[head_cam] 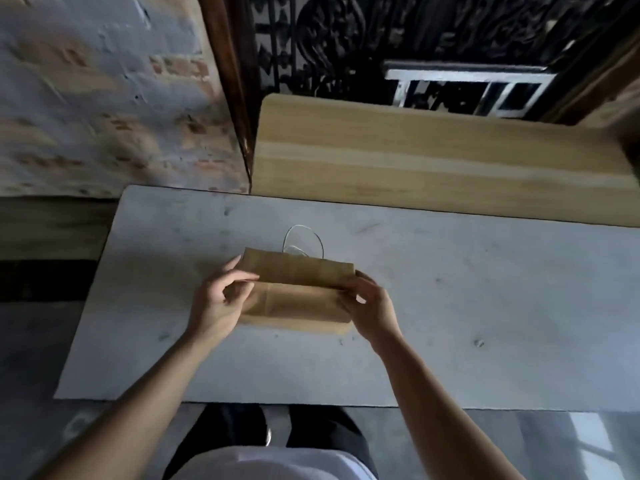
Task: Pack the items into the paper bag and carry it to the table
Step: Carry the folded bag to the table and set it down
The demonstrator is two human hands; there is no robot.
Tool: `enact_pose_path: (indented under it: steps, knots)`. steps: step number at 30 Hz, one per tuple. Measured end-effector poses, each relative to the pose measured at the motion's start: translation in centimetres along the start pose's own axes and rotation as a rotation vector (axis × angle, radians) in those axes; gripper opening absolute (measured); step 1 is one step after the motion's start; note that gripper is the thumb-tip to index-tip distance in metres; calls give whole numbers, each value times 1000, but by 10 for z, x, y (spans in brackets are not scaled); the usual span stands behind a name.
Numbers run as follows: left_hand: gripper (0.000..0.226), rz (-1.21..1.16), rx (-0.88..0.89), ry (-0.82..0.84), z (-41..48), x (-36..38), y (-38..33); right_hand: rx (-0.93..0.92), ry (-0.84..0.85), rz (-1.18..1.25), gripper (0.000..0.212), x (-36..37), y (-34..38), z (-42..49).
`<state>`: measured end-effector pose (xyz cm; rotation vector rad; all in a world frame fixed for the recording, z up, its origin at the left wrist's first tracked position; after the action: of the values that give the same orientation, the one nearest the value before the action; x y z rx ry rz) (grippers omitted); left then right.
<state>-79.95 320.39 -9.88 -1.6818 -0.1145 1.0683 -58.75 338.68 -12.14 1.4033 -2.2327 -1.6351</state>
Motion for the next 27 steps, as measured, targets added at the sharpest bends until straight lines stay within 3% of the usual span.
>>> enact_pose_path:
  steps: [4, 6, 9, 11, 13, 16, 20, 25, 27]
  knots:
    - [10, 496, 172, -6, 10, 7, -34, -88, -126, -487, 21, -5, 17, 7]
    - [8, 594, 250, 10, 18, 17, -54, -237, -209, -590, 18, 0, 47, 3]
    - [6, 504, 397, 171, 30, 47, -78, -403, 6, -571, 14, 42, 81, 4]
    - [4, 394, 408, 320, 31, 61, -76, -404, 182, -578, 16, 65, 82, 7]
    - [7, 357, 353, 329, 35, 48, -58, -352, 181, -572, 16, 58, 70, 15]
    - [12, 352, 218, 207, 37, 6, -18, -290, 70, -501, 13, 17, 43, 24]
    - [16, 227, 101, 151, 35, -6, 12, -379, 10, -386, 10, -7, 25, 21]
    - [22, -168, -356, 239, 22, 5, 58, -314, -8, -217, 18, -6, 1, 23]
    - [23, -283, -431, 240, 13, 9, 60, -265, -21, -204, 20, -7, -4, 20]
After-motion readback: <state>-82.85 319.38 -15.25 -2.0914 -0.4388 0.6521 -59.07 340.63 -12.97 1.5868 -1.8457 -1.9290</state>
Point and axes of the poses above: each hand's wrist, its own z-axis towards the middle knuckle, its own x-axis out of the palm, y = z × x, the point moved 10 cm from there along z, towards the middle knuckle, and after that the axes turned 4 degrees about x, right-handed, at the moved point
